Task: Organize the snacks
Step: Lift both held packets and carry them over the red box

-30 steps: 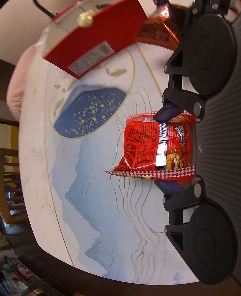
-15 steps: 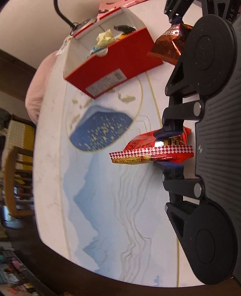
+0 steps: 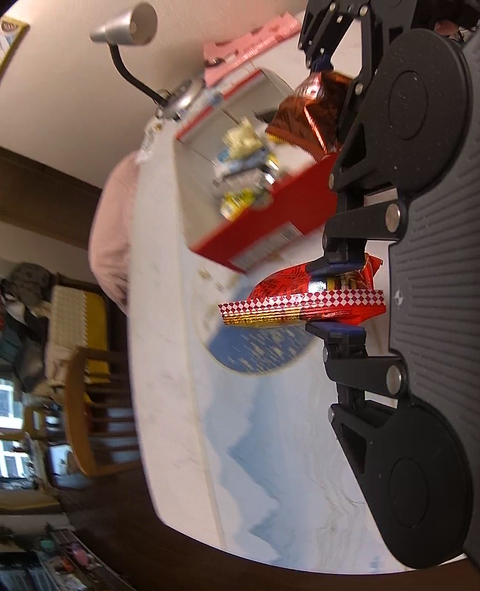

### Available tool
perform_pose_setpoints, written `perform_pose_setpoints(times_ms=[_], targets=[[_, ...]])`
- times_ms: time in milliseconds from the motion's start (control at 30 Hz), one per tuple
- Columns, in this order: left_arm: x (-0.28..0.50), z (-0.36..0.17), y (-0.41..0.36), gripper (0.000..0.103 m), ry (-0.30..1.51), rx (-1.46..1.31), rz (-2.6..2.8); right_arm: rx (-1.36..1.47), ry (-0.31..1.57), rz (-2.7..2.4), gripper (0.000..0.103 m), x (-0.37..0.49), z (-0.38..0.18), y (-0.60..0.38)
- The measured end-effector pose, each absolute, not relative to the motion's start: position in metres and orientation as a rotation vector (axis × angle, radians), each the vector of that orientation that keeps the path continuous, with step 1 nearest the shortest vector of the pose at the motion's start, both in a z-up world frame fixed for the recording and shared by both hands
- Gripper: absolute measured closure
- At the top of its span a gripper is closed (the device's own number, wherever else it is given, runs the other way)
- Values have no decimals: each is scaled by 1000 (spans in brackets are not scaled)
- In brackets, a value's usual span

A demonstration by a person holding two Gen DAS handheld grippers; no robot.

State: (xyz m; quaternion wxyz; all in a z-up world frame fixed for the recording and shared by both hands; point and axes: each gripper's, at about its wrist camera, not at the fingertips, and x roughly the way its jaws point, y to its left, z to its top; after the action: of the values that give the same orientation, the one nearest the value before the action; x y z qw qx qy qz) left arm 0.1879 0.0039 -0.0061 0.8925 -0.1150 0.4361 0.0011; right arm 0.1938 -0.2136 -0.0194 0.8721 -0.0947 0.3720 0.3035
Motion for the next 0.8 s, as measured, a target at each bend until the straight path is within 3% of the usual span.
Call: perform_pose_setpoints(times_ms=[367, 800], targets=[[245, 52, -52, 78, 811, -240, -90, -225, 720, 559, 54, 254, 0, -265], [317, -2, -129, 78, 943, -270, -159, -247, 801, 483, 54, 337, -28, -310]])
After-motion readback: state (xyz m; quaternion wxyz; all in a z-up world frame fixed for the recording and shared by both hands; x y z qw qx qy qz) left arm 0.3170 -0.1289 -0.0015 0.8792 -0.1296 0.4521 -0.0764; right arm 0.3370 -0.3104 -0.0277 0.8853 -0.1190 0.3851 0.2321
